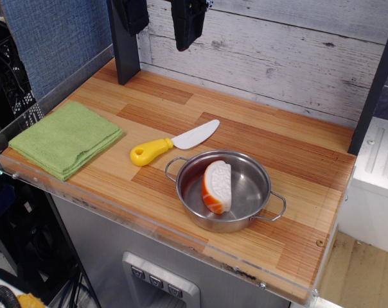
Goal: Move the yellow knife so that the handle touches the green rag.
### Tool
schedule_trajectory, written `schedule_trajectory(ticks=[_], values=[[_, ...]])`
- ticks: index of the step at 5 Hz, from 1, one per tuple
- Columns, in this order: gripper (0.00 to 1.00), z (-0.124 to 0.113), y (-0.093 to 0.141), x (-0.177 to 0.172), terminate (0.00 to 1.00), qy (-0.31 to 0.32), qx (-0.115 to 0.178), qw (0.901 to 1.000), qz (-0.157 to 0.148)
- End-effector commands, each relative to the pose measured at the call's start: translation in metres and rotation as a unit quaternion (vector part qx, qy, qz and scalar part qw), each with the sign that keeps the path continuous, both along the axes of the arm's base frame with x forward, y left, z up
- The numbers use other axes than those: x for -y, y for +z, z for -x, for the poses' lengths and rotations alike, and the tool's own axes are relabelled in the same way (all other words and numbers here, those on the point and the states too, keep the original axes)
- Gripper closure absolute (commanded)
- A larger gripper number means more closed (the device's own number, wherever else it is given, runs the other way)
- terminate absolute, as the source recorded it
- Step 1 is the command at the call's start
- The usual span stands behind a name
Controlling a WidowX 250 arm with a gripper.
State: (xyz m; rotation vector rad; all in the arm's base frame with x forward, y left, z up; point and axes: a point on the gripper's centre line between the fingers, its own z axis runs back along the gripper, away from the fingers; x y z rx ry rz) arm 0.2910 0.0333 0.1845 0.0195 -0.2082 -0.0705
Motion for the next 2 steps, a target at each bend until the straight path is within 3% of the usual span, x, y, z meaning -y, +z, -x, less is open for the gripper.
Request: schedule_trajectory(ticks=[1, 2], values=[[0.0, 0.0, 0.0, 0.0, 0.0, 0.0, 0.0, 1.0, 0.0], [0.0, 0.001, 0.0007, 0.004, 0.0, 0.01, 0.002, 0.9999, 0.012]])
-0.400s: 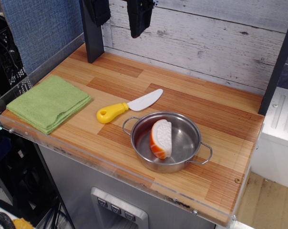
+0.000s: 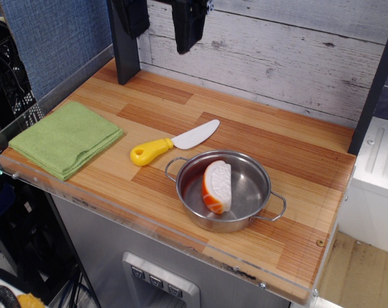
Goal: Move the yellow knife so that the handle touches the green rag.
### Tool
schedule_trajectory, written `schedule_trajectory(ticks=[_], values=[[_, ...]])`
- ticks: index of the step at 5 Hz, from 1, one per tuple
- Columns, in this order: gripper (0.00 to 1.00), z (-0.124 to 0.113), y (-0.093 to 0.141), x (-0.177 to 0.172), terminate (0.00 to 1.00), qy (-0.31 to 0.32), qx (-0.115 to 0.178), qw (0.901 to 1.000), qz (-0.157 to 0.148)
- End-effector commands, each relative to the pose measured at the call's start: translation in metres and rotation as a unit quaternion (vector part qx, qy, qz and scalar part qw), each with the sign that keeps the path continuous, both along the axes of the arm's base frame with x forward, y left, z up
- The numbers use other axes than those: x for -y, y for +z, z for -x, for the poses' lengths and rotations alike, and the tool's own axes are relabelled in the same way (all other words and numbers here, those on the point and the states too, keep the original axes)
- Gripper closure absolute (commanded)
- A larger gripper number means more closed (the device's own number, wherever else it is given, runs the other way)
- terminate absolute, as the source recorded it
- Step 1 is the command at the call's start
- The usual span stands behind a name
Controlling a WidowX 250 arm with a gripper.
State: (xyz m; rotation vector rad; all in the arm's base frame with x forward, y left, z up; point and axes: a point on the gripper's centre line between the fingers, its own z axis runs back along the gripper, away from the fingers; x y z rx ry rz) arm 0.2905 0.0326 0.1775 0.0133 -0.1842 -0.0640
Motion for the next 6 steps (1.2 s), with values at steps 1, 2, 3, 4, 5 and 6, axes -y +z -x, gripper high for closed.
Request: schedule_trajectory(ticks=[1, 2, 3, 4, 5, 6], values=[[0.0, 0.006, 0.0, 0.022, 0.0, -0.003, 0.0, 1.0, 0.009], [0.0, 0.007, -0.015, 0.007, 0.0, 0.009, -0.012, 0.9999, 0.007], [0.0, 0.002, -0.027, -0.024, 0.0, 0.031, -0.017, 0.9993, -0.011], [0.0, -0.002, -0.037, -0.048, 0.0, 0.041, -0.03, 0.9984, -0.025], [0.0, -0.001, -0.051, -0.049, 0.0, 0.039, -0.043, 0.9978, -0.03], [0.0, -0.003, -0.074, -0.041, 0.0, 0.027, -0.067, 0.9965, -0.044]])
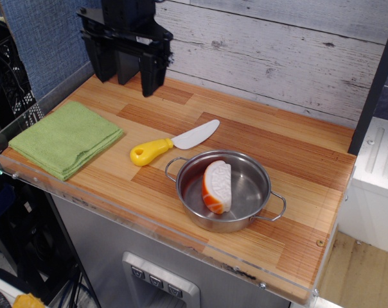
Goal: Move the yellow knife so that the handle touches the green rag.
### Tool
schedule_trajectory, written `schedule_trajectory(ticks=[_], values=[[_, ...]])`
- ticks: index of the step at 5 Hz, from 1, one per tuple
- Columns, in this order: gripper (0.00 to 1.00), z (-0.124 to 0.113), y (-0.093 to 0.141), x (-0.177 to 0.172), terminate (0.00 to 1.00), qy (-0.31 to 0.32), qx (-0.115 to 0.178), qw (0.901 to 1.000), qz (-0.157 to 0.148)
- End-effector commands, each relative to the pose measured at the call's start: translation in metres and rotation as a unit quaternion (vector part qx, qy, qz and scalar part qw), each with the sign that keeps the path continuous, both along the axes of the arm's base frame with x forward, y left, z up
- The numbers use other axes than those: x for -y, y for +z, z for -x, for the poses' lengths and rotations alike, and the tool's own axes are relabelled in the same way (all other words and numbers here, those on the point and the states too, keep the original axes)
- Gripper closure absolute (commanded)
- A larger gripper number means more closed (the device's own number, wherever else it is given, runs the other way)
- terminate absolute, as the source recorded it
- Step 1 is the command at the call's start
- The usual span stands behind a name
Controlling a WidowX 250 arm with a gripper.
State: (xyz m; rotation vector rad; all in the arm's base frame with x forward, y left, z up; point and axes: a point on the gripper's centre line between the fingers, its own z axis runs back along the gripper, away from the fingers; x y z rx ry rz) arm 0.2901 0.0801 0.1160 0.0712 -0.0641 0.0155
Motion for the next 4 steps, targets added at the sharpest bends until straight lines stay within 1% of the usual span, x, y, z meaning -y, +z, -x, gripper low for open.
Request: schedule_trajectory(ticks=[1, 2, 4], values=[[0.0, -0.004, -0.029, 0.01, 0.0, -0.022, -0.027, 0.9992, -0.021], [0.0, -0.003, -0.042, 0.007, 0.0, -0.026, -0.038, 0.9987, -0.02], [0.0, -0.005, -0.065, 0.005, 0.0, -0.015, -0.067, 0.9973, -0.026]])
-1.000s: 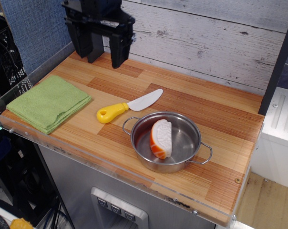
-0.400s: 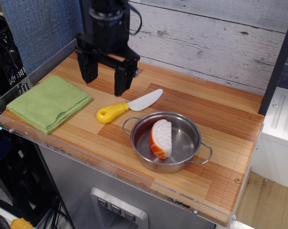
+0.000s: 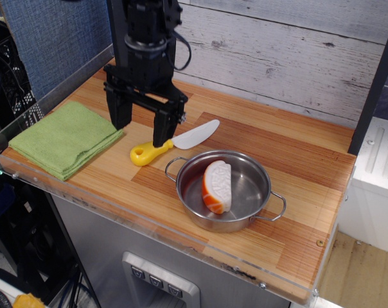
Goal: Move the yellow knife so that the handle touches the green rag.
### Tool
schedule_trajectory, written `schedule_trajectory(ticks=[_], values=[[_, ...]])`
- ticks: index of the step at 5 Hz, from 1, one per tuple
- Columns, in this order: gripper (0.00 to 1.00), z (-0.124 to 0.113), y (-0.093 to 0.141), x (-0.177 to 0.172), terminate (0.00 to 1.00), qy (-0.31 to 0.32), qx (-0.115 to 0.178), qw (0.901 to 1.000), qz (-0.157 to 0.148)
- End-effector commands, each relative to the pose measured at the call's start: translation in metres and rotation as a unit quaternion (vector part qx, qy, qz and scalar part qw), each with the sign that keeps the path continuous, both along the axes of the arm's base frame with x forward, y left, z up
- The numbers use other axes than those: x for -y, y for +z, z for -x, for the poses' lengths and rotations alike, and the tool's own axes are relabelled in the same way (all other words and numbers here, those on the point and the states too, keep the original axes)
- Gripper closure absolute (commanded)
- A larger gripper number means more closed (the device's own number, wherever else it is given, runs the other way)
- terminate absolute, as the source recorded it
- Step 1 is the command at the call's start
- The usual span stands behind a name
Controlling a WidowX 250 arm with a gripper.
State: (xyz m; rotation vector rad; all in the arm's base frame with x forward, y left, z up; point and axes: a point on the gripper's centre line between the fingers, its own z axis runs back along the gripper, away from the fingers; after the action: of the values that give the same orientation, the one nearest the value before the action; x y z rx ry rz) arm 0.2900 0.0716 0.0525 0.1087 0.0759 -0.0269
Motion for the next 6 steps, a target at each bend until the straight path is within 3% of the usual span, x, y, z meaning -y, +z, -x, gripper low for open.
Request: schedule_trajectory(ticks=[1, 4, 5, 6], values=[[0.0, -0.007, -0.015, -0.003, 0.0, 0.004, -0.008, 0.9998, -0.015], [0.0, -0.022, -0.044, 0.011, 0.0, -0.001, -0.03, 0.9983, -0.05], [1.0, -0.022, -0.038, 0.009, 0.0, 0.0, -0.017, 0.9985, -0.053], [1.0, -0.019, -0.023, 0.005, 0.0, -0.002, 0.01, 0.9987, -0.05]])
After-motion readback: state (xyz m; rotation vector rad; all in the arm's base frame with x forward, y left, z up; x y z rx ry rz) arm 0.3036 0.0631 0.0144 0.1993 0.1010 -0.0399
